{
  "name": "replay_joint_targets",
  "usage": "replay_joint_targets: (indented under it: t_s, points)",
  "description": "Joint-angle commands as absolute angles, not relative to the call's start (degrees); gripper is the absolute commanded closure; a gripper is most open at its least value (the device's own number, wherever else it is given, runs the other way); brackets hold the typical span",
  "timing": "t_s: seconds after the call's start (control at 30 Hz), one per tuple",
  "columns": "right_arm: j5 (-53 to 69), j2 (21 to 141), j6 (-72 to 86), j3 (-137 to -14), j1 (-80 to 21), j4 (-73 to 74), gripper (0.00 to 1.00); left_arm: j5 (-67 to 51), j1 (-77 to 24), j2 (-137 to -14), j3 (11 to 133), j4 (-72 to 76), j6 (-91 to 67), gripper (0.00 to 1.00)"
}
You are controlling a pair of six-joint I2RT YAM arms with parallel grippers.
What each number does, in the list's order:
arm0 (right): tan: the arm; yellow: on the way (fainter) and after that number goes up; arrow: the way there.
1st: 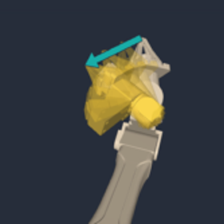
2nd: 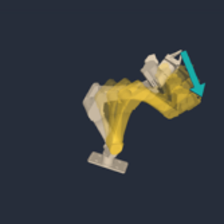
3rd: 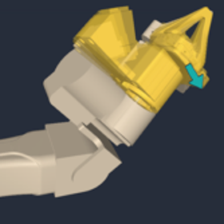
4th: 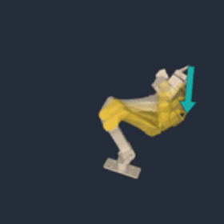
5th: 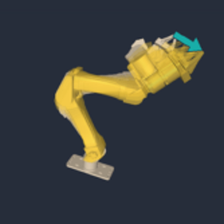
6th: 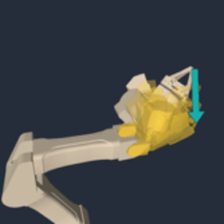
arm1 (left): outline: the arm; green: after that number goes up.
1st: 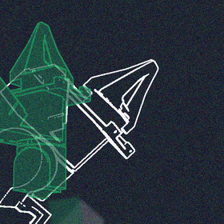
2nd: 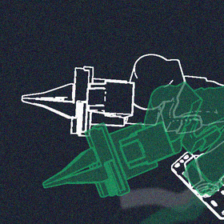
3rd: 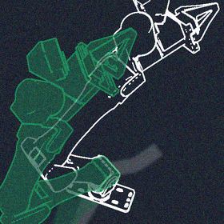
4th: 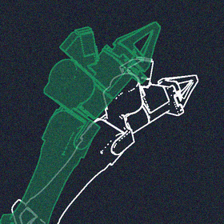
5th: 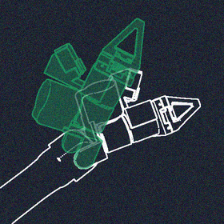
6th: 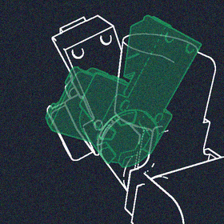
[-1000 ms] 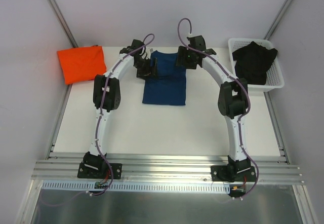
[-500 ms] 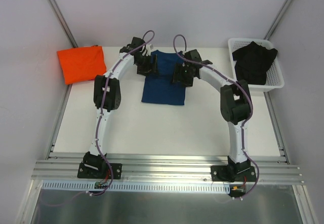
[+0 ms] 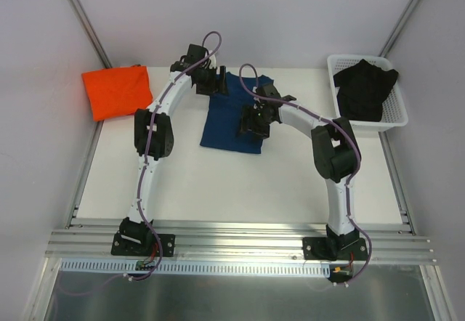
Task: Fold and stack the t-shirts
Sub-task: Grab one side of the 2/3 rectangular tshirt with both arms
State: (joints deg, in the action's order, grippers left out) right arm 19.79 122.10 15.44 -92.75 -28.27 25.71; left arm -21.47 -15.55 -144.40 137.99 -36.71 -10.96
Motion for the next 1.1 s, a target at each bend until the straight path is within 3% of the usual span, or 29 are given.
replay_joint_targets:
  t_s: [0.0,0.13,0.27,0.4,0.73,1.07]
  points:
    - [19.95,118.92,15.91,-92.9,-28.56,25.84,0.3,-17.93,-15.56,-142.47,140.36,-34.72,-10.02,0.26]
    - [19.51,117.87,14.68,-92.37,-28.3,26.19,0.3,-17.05,-14.94,-137.83,135.46,-36.9,-9.93,0.26]
    - [18.81,115.05,13.89,-91.5,-26.29,27.59,0.3,-21.08,-13.28,-126.93,118.36,-37.62,-10.9,0.28]
    - [18.72,110.76,12.83,-88.43,-24.35,29.18,0.31,-21.97,-12.31,-118.32,109.17,-38.49,-9.67,0.3]
    - [19.42,103.71,13.09,-77.96,-21.97,29.71,0.32,-27.59,-11.6,-116.89,101.78,-46.05,-10.1,0.33]
    - [22.15,105.03,15.03,-75.06,-22.41,28.22,0.44,-32.17,-12.21,-118.39,94.4,-47.02,-13.45,0.4]
